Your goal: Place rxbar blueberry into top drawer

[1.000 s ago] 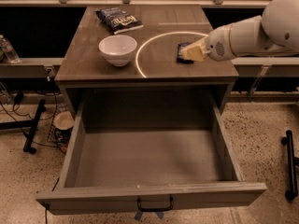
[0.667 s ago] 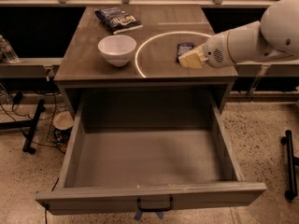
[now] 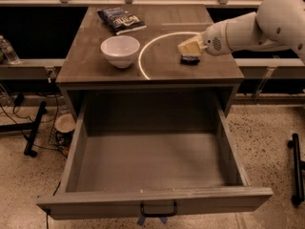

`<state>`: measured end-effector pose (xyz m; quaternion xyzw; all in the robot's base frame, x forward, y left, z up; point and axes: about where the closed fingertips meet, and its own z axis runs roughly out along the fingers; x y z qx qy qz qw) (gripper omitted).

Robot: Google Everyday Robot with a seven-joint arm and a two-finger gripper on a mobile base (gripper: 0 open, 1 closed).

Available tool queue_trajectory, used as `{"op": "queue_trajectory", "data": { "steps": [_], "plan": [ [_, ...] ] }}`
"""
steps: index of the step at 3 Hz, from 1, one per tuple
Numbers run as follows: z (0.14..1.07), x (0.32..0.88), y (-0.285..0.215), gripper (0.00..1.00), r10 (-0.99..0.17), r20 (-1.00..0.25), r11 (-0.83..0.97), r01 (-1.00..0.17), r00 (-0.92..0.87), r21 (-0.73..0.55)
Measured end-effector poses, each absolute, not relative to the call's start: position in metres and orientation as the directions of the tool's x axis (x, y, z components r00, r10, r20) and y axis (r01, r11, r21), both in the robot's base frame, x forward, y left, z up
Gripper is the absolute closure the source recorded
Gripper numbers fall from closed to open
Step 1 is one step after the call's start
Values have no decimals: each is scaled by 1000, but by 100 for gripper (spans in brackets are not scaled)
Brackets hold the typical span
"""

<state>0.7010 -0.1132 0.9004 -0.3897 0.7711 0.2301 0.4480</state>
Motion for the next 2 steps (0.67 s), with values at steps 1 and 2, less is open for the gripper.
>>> {"op": "queue_trajectory", "data": {
  "steps": [1, 2],
  "plan": [
    [908, 746, -124, 12, -379, -886, 594, -804, -266, -13],
    [899, 769, -136, 0, -372, -889, 610, -792, -268, -16]
  ]
}}
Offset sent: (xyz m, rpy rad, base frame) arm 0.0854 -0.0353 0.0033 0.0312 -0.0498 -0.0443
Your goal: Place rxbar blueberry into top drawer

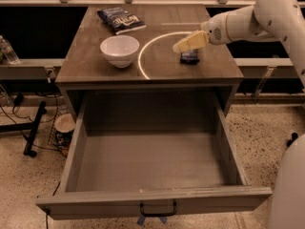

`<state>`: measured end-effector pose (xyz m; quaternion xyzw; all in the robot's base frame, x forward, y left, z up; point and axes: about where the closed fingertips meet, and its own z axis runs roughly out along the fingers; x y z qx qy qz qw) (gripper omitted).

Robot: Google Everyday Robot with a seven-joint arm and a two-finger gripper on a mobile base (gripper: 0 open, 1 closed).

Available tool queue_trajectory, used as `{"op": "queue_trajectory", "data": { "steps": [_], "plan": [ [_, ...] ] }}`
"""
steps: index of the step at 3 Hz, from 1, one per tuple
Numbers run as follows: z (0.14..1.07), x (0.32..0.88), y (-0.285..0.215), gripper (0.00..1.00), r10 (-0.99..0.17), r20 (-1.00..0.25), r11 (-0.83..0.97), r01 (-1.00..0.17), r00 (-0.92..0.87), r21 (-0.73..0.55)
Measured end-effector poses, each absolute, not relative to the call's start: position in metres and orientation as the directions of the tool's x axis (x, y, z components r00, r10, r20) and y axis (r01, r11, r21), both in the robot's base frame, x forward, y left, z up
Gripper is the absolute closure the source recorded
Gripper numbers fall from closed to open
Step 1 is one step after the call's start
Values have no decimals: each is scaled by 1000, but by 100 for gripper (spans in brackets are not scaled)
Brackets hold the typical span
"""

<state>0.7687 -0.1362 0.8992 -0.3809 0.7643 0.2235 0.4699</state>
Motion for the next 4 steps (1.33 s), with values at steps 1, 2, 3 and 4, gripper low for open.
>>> {"op": "queue_trajectory", "data": {
  "steps": [1, 2, 3, 4],
  "plan": [
    [885, 776, -146, 0, -389, -880, 619, -785, -270, -33],
    [869, 791, -156, 3, -447, -860, 625, -774, -248, -102],
    [855, 800, -160, 34, -480, -842, 626, -768, -244, -134],
    [844, 802, -160, 57, -486, -835, 629, -767, -259, -128]
  ]
}}
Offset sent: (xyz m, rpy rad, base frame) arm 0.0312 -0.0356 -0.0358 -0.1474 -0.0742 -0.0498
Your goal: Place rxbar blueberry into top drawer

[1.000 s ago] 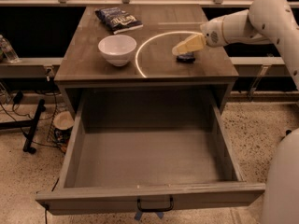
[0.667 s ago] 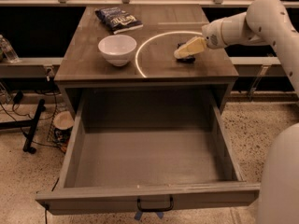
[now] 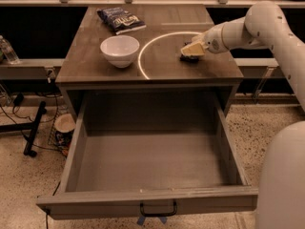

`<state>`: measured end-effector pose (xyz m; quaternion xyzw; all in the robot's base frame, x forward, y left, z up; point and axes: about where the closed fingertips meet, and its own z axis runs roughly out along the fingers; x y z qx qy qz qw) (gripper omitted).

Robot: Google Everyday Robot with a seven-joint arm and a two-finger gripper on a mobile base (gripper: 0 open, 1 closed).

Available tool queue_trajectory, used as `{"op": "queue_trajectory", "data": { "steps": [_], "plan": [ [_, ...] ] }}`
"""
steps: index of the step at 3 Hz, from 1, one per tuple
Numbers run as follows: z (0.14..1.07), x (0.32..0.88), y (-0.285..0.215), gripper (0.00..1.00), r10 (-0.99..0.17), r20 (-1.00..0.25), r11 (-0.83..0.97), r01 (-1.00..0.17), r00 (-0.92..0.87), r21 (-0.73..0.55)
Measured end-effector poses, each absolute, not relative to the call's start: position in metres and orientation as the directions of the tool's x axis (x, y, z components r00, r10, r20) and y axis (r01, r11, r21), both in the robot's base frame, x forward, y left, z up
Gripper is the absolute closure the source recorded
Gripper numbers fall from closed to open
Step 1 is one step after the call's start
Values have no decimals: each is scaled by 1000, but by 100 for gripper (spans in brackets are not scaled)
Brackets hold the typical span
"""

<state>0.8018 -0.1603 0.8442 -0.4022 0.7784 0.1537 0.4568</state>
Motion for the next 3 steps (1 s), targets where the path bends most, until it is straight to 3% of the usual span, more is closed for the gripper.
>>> {"op": "queue_trajectory", "data": {
  "steps": [1, 2, 3],
  "plan": [
    [838, 797, -164, 88, -482, -830, 641, -759, -282, -115],
    [844, 797, -164, 100, -482, -830, 641, -759, -282, -115],
    [845, 797, -164, 100, -482, -830, 641, -759, -282, -115]
  ]
}}
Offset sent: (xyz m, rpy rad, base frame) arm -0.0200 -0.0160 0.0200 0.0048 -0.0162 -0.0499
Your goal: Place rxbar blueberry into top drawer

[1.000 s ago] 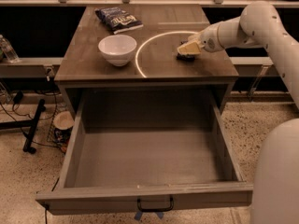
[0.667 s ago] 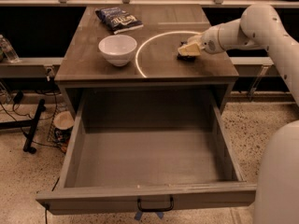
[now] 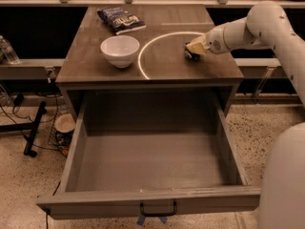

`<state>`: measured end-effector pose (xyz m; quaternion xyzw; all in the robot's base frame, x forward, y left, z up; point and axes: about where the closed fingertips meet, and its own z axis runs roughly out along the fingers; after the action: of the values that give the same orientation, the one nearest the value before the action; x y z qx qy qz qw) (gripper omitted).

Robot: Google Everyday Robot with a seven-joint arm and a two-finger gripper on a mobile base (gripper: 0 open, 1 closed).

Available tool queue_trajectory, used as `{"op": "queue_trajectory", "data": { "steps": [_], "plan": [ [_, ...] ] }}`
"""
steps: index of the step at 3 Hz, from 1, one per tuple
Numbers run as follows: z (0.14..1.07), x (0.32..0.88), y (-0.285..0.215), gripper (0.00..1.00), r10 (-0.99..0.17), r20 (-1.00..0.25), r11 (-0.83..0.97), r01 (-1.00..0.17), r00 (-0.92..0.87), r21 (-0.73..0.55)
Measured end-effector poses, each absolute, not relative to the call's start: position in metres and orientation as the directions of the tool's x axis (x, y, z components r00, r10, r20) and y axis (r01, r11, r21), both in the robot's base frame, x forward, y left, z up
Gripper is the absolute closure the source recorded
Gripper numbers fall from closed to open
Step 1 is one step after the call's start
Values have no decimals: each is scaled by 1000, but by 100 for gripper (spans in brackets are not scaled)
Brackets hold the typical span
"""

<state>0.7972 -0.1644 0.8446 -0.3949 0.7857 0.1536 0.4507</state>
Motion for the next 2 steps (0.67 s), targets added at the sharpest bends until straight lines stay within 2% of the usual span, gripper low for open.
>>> {"op": "queue_trajectory", "data": {
  "steps": [2],
  "plan": [
    [845, 797, -164, 100, -482, -830, 641, -759, -282, -115]
  ]
}}
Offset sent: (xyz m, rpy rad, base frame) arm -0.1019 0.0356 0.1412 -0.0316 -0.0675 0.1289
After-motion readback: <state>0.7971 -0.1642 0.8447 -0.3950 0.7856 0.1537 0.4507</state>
